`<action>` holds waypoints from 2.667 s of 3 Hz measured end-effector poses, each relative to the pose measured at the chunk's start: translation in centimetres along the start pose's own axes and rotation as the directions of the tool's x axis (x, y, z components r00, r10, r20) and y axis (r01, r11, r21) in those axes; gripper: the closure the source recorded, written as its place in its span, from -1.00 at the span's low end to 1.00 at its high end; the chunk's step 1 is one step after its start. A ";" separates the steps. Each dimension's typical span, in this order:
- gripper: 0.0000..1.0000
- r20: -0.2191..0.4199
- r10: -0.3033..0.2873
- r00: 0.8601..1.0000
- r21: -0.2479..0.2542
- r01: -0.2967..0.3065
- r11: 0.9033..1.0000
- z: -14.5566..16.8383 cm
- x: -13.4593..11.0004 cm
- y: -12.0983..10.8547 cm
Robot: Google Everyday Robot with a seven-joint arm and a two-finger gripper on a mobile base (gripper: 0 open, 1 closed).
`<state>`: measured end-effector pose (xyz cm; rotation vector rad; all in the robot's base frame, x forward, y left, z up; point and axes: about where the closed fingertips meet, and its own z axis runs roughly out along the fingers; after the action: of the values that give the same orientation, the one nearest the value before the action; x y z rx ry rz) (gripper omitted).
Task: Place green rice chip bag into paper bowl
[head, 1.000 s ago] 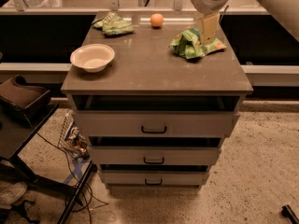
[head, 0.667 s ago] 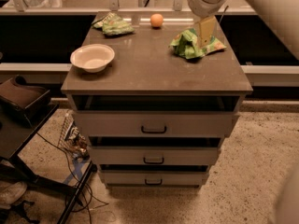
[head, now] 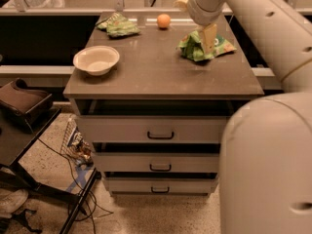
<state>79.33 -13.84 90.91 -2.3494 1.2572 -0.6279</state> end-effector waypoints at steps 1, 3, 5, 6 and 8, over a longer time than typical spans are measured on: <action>-0.92 0.029 -0.070 0.997 -0.064 0.071 0.995 3.2 -0.7 0.5; -0.13 0.074 -0.169 0.983 -0.179 0.180 0.967 7.2 -2.0 2.7; -0.77 0.077 -0.169 0.983 -0.182 0.180 0.967 7.2 -2.0 2.6; -1.00 0.078 -0.168 0.983 -0.182 0.180 0.967 7.4 -1.9 2.5; -1.00 0.006 -0.159 0.987 -0.224 0.157 0.962 8.0 -0.4 1.2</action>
Offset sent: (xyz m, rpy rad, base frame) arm 0.0189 0.0147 -0.0782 -0.1603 0.1813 0.1726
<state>82.81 -13.00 83.63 -2.6560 1.2090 -0.5762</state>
